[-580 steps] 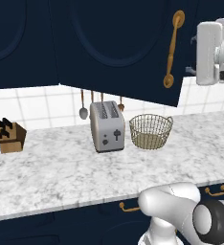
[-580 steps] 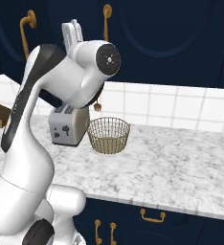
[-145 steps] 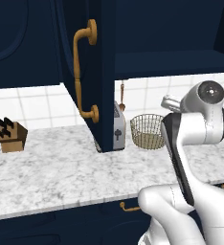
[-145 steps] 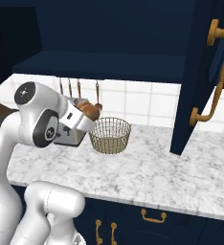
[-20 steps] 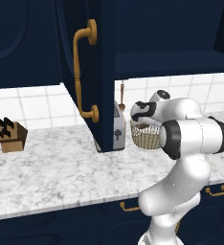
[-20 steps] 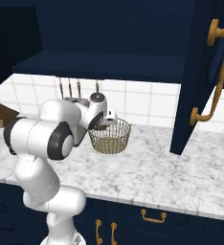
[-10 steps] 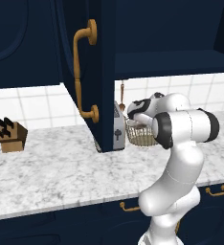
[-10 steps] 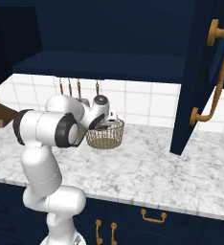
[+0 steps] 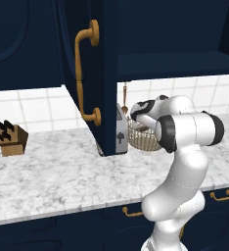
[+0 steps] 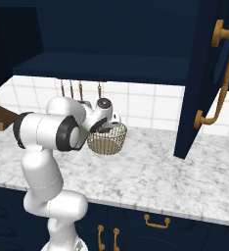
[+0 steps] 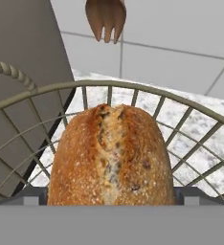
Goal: Open the cabinet, pick up the bread from the cabinet and place it in the basket. Then move the basket to the dining counter.
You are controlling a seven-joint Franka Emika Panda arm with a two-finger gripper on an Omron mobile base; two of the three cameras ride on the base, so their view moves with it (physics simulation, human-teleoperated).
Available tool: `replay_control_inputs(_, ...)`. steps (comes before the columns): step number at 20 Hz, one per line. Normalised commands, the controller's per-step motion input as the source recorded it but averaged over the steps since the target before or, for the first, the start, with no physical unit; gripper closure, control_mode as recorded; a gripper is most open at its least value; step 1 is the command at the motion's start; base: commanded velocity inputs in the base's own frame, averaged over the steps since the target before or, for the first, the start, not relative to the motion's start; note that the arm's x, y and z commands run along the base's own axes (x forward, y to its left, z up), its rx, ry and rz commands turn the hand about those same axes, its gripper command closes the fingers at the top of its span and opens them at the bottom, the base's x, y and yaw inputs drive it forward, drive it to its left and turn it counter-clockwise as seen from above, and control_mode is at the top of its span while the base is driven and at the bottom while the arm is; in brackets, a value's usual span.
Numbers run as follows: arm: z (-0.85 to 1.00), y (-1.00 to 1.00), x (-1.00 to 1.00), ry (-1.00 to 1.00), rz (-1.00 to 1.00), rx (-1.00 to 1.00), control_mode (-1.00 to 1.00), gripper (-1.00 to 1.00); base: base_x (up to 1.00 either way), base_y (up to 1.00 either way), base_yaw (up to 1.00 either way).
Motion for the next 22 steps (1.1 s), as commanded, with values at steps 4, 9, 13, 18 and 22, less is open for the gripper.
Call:
replay_control_inputs(4,0.14,0.16,0.12,-0.08,0.0,0.0,-1.0,-1.0,0.0,0.0,0.0)
replay_control_inputs(9,0.13,0.28,0.21,-0.15,0.03,0.0,-1.0,-1.0,0.0,0.0,0.0)
replay_control_inputs(13,0.0,0.16,0.03,-0.18,0.17,0.0,-1.0,-1.0,0.0,0.0,0.0)
replay_control_inputs(18,0.0,0.33,0.13,-0.18,0.33,0.0,-1.0,-1.0,0.0,0.0,0.0)
replay_control_inputs(22,0.0,0.45,0.06,-0.18,0.39,0.0,-1.0,-1.0,0.0,0.0,0.0)
